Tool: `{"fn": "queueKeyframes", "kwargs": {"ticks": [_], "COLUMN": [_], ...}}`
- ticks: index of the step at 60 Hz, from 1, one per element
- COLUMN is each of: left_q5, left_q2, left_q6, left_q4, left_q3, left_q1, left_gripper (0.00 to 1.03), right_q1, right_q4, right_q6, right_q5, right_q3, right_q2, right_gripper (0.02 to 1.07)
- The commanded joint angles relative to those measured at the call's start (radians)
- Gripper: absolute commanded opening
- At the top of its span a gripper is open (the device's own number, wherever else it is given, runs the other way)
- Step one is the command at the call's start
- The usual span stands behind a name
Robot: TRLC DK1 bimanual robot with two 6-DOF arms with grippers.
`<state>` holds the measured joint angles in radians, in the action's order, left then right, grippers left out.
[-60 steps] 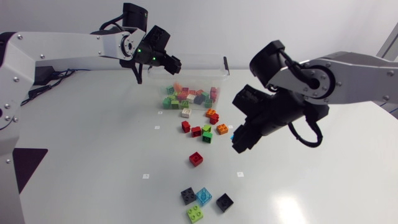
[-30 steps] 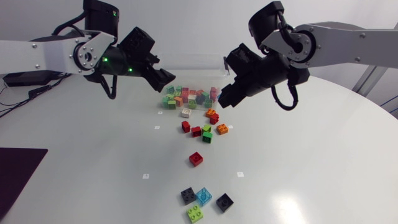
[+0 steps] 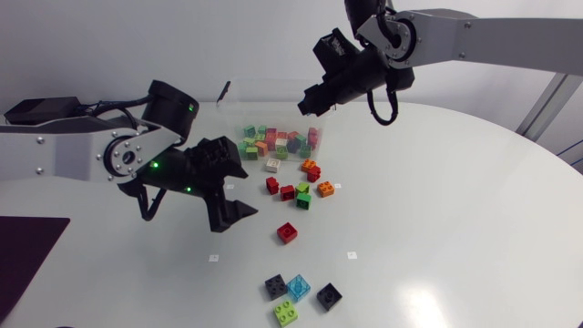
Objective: Place the duplo bricks in the container
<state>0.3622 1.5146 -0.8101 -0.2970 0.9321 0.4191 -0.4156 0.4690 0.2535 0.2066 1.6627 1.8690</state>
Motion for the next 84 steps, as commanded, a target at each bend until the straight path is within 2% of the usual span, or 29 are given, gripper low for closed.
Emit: {"fn": "queueKeyframes", "kwargs": {"ticks": [1,14,33,35,37,38,39,40,41,43,56,69,76,84], "left_q5": [0.006,0.001,0.0,0.0,0.0,0.0,0.0,0.0,0.0,0.0,0.001,0.003,-0.04,-0.091], "left_q2": [-0.021,-0.027,-0.001,0.002,0.004,0.004,0.006,0.006,0.006,0.007,0.016,0.088,0.124,0.127], "left_q6": [-0.047,-0.063,-0.104,-0.11,-0.112,-0.113,-0.116,-0.116,-0.116,-0.121,-0.17,-0.166,-0.054,0.048], "left_q4": [-0.022,-0.076,-0.111,-0.116,-0.117,-0.117,-0.117,-0.117,-0.117,-0.117,-0.123,-0.125,-0.12,-0.114], "left_q3": [-0.058,-0.122,-0.196,-0.197,-0.2,-0.2,-0.2,-0.2,-0.2,-0.2,-0.202,-0.145,-0.119,-0.101], "left_q1": [0.024,0.06,0.17,0.175,0.181,0.181,0.182,0.182,0.182,0.185,0.21,0.256,0.285,0.285], "left_gripper": [0.99,0.99,0.99,0.99,0.99,0.99,0.99,0.99,0.99,0.99,0.99,0.99,0.99,0.98], "right_q1": [0.014,0.037,0.051,0.051,0.051,0.051,0.049,0.049,0.049,0.047,0.066,0.089,0.12,0.158], "right_q4": [-0.018,-0.047,-0.013,-0.003,-0.001,0.0,0.005,0.007,0.008,0.016,0.031,-0.004,-0.026,-0.041], "right_q6": [-0.03,-0.04,-0.065,-0.071,-0.076,-0.076,-0.077,-0.077,-0.082,-0.083,-0.074,-0.049,-0.04,-0.034], "right_q5": [0.004,0.011,0.011,0.011,0.01,0.01,0.008,0.008,0.005,0.002,0.011,0.036,0.051,0.07], "right_q3": [0.057,0.174,0.355,0.37,0.379,0.381,0.39,0.391,0.399,0.413,0.376,0.144,0.009,-0.116], "right_q2": [0.061,0.16,0.306,0.317,0.323,0.325,0.328,0.329,0.332,0.337,0.268,0.07,-0.057,-0.182], "right_gripper": [0.31,0.31,0.31,0.36,0.51,0.54,0.7,0.74,0.9,1.03,1.03,1.03,1.03,1.03]}}
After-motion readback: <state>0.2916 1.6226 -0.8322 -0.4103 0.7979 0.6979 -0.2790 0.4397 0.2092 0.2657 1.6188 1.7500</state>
